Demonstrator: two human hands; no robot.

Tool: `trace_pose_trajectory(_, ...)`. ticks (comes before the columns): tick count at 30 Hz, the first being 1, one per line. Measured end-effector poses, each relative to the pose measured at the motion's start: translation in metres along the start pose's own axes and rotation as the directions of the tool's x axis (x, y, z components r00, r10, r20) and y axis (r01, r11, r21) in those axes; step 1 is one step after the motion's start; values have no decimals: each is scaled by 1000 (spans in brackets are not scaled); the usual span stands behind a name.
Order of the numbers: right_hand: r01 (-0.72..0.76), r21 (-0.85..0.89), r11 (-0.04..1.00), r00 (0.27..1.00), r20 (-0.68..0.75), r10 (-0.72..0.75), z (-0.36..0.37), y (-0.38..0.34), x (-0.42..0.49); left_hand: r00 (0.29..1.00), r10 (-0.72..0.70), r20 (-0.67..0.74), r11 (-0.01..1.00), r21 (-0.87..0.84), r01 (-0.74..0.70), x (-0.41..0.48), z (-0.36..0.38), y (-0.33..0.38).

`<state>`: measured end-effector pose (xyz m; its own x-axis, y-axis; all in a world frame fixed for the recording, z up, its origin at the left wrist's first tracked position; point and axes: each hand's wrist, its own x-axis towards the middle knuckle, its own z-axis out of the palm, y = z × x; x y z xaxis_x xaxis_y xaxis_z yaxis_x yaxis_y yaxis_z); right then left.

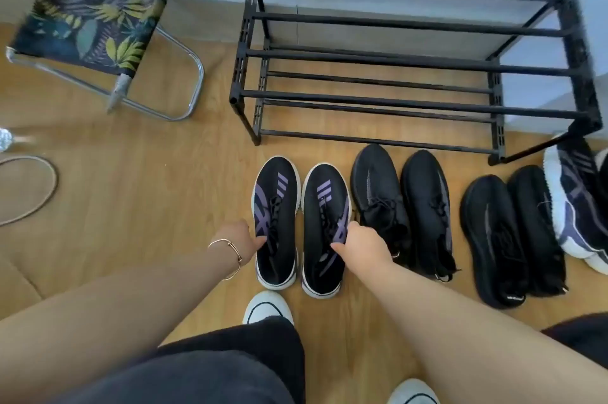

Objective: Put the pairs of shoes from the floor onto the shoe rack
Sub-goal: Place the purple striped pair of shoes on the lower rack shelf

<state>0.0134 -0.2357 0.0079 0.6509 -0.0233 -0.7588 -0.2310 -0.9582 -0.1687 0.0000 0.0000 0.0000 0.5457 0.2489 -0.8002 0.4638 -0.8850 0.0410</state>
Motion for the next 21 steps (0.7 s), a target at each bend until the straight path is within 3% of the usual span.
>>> trace_pose_trajectory(7,-103,348,932,991,-39,124,20,4,15,999,-24,37,999,-46,26,6,21,-1)
trace_pose_trajectory(15,-136,415,900,977,-94,191,27,9,11,998,-21,-52,995,-96,16,9,28,-4)
trace_pose_trajectory(21,-19,517,856,981,-155,115,31,11,7,992,-36,-123,967,-255,3,7,33,-16)
